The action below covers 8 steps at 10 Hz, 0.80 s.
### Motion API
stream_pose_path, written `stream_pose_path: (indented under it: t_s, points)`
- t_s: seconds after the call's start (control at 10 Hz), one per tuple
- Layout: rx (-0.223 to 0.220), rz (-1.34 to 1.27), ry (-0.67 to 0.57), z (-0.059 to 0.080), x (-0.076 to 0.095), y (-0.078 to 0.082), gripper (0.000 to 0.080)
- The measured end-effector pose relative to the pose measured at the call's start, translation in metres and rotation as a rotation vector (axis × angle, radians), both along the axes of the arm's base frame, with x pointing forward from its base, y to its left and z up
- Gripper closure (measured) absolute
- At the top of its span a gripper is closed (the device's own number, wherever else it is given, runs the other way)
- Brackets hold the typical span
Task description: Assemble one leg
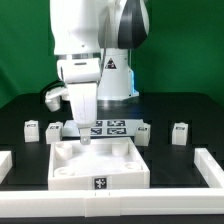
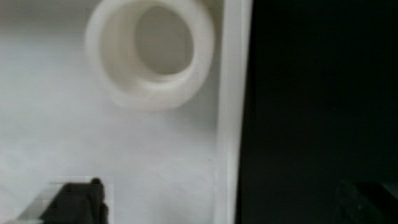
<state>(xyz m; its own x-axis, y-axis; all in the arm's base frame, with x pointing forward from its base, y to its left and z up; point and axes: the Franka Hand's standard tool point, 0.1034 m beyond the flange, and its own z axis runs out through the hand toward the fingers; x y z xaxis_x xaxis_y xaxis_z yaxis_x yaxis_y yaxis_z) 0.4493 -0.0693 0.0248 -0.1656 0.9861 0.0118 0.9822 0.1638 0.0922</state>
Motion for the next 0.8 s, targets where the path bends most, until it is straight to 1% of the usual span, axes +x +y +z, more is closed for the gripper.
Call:
stream_pose_path:
  t_s: [0.1, 0.3, 0.4, 0.6, 0.8]
  points:
    - [0.003, -0.013, 0.011, -0.005, -0.004, -0.004, 0.0150]
    - [0.012, -0.066, 0.022, -0.011, -0.007, 0.003, 0.0150]
    - [0.017, -0.098, 0.031, -0.015, -0.008, 0.004, 0.0150]
    - [0.021, -0.139, 0.044, -0.015, -0.009, 0.004, 0.0150]
    - [0.021, -0.142, 0.045, -0.016, -0.010, 0.003, 0.0418]
